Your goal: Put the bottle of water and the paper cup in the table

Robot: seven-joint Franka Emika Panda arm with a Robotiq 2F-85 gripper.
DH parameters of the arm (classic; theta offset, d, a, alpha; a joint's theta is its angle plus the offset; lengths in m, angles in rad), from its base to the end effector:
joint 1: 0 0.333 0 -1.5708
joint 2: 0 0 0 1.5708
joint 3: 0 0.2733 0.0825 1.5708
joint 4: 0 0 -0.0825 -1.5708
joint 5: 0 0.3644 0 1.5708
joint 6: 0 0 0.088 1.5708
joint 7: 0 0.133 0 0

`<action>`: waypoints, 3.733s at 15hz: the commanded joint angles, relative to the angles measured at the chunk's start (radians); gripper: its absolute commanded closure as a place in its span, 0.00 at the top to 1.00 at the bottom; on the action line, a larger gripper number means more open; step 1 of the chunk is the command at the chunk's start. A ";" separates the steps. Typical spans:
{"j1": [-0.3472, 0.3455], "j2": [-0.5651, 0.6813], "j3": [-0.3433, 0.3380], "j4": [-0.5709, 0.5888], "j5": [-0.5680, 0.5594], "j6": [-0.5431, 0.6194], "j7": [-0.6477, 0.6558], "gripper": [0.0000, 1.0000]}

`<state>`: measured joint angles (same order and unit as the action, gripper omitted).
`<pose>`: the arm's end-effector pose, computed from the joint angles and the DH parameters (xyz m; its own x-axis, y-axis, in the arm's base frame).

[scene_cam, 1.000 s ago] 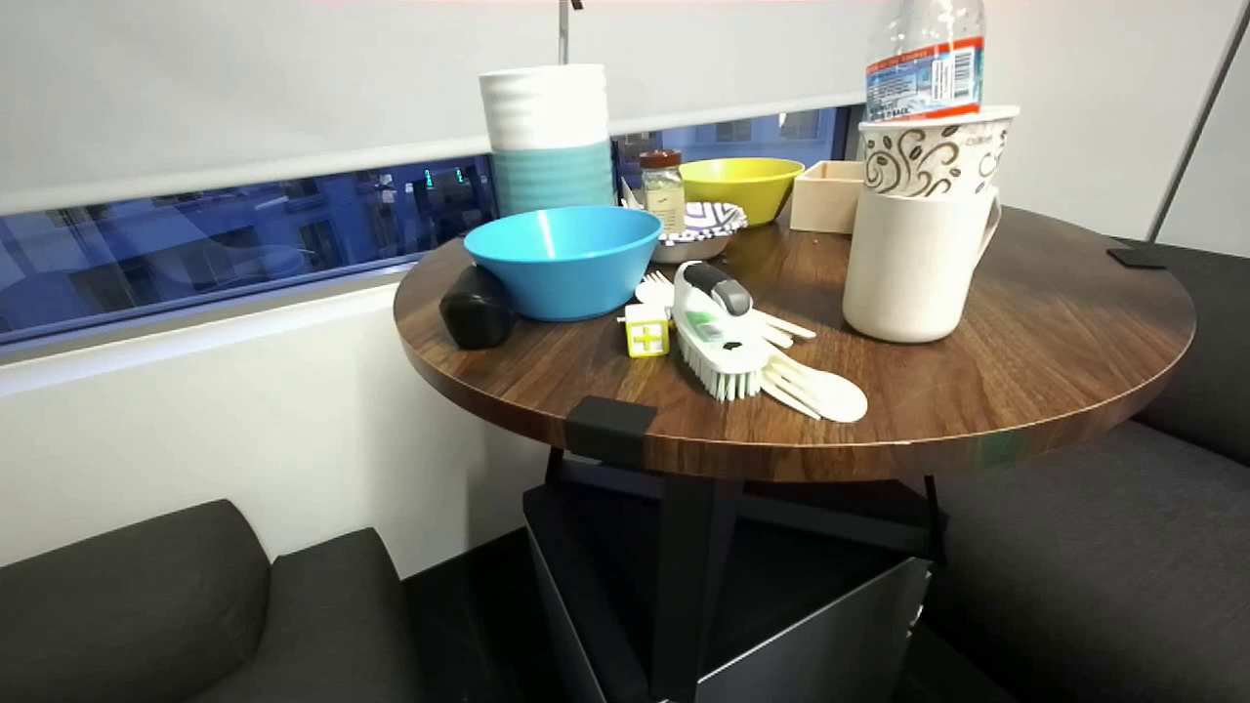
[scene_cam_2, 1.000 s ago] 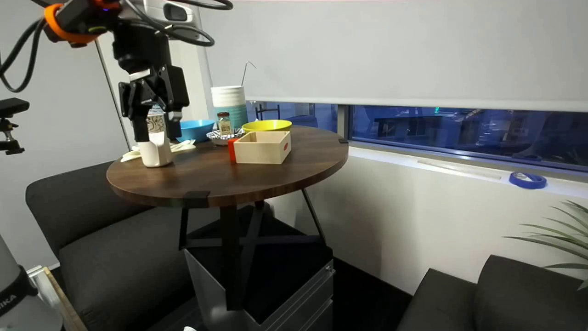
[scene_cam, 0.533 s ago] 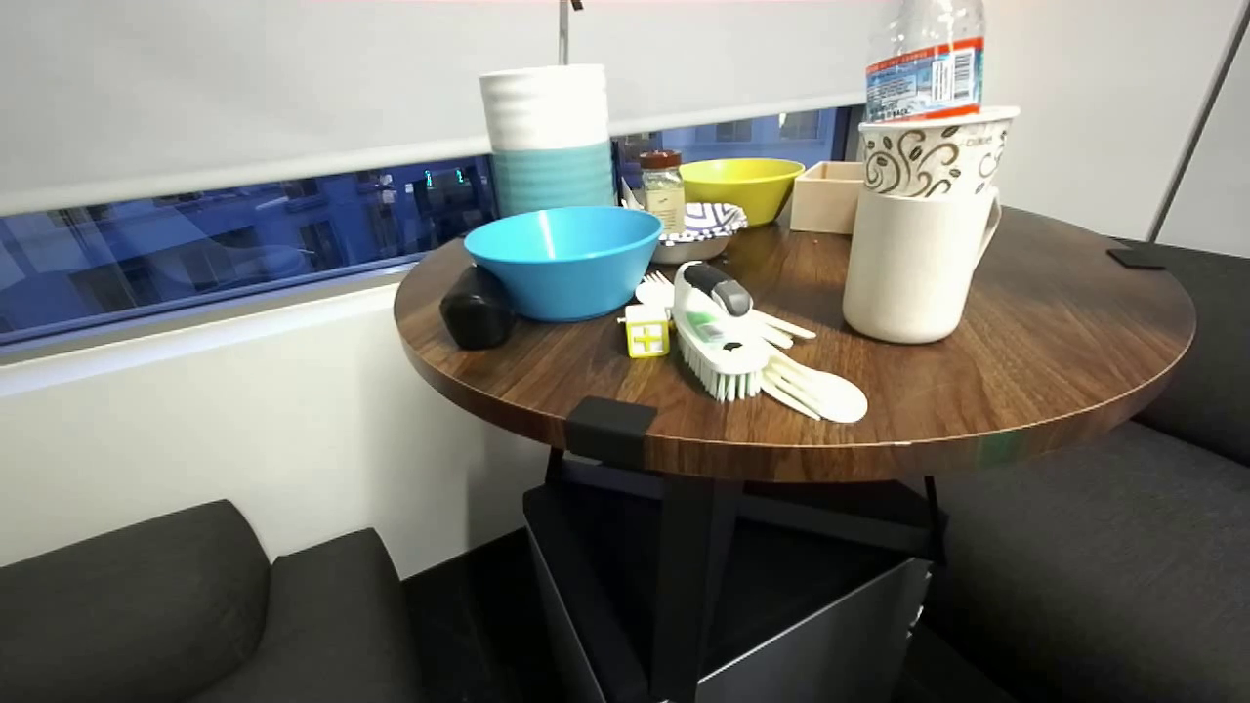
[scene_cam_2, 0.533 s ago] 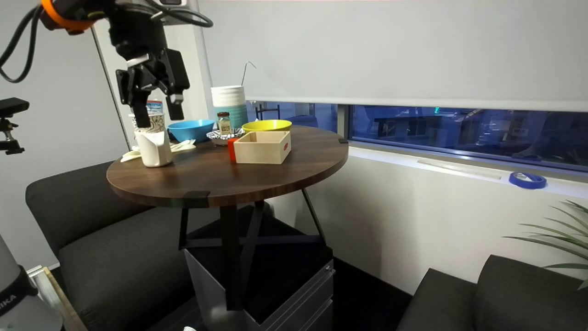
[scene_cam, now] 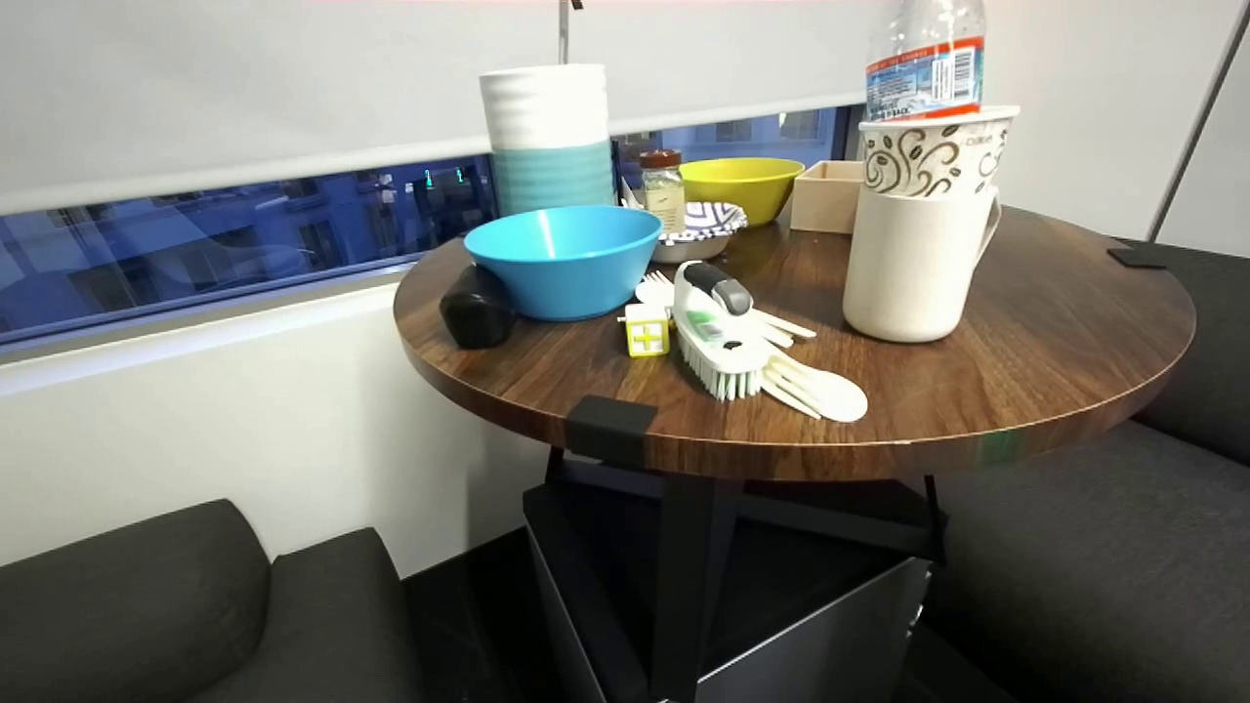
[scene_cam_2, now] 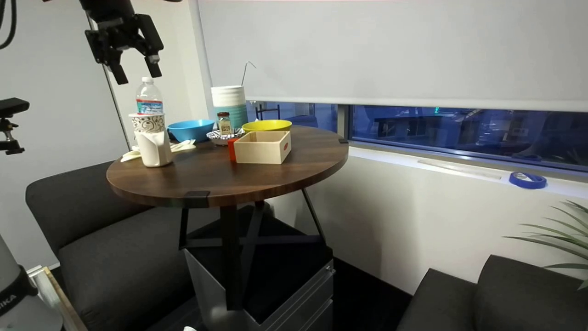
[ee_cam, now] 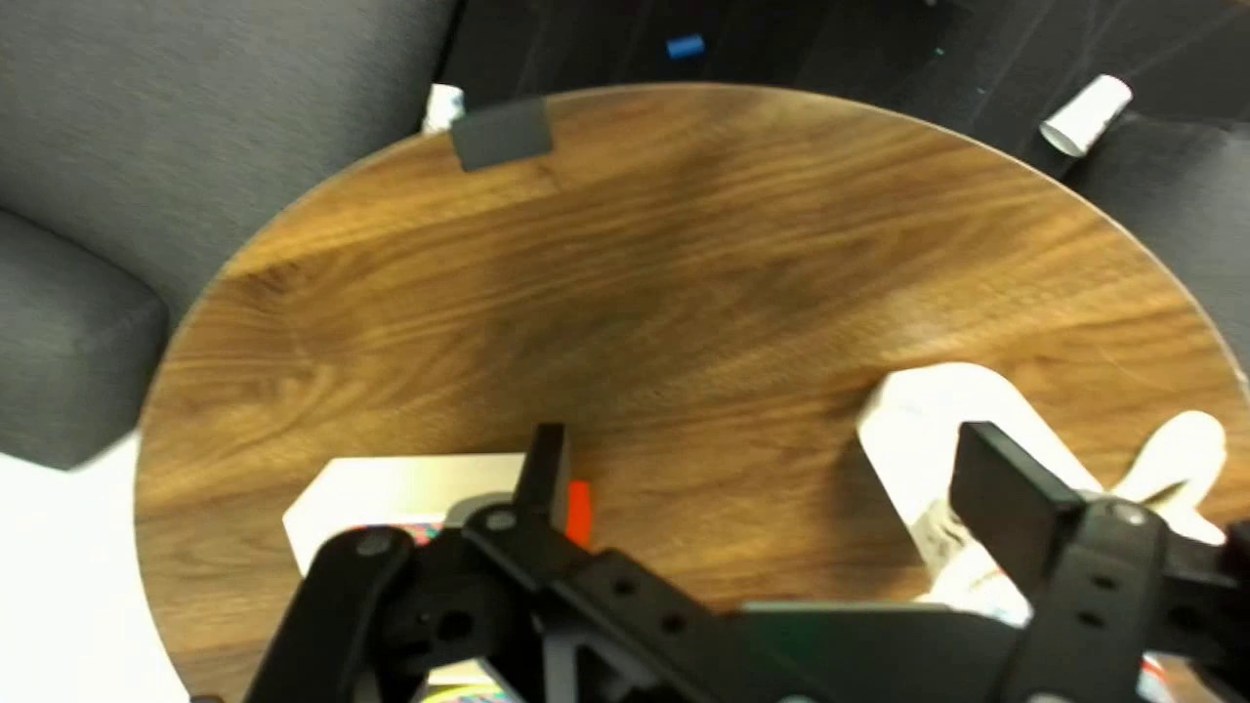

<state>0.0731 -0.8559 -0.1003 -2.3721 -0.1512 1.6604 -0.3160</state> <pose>0.3140 -0.0335 0.5563 0.9412 0.3194 0.1105 0.3071 -0.9447 0.1153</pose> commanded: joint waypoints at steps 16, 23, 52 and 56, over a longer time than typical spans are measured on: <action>0.125 0.015 0.091 -0.042 0.431 0.296 0.078 1.00; 0.115 0.038 0.141 -0.067 0.390 0.372 0.113 1.00; 0.076 0.129 0.181 -0.052 0.244 0.487 0.211 0.88; 0.076 0.130 0.182 -0.051 0.243 0.484 0.222 0.74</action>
<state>0.1627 -0.7370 0.0651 -2.4327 0.1105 2.1413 -0.1253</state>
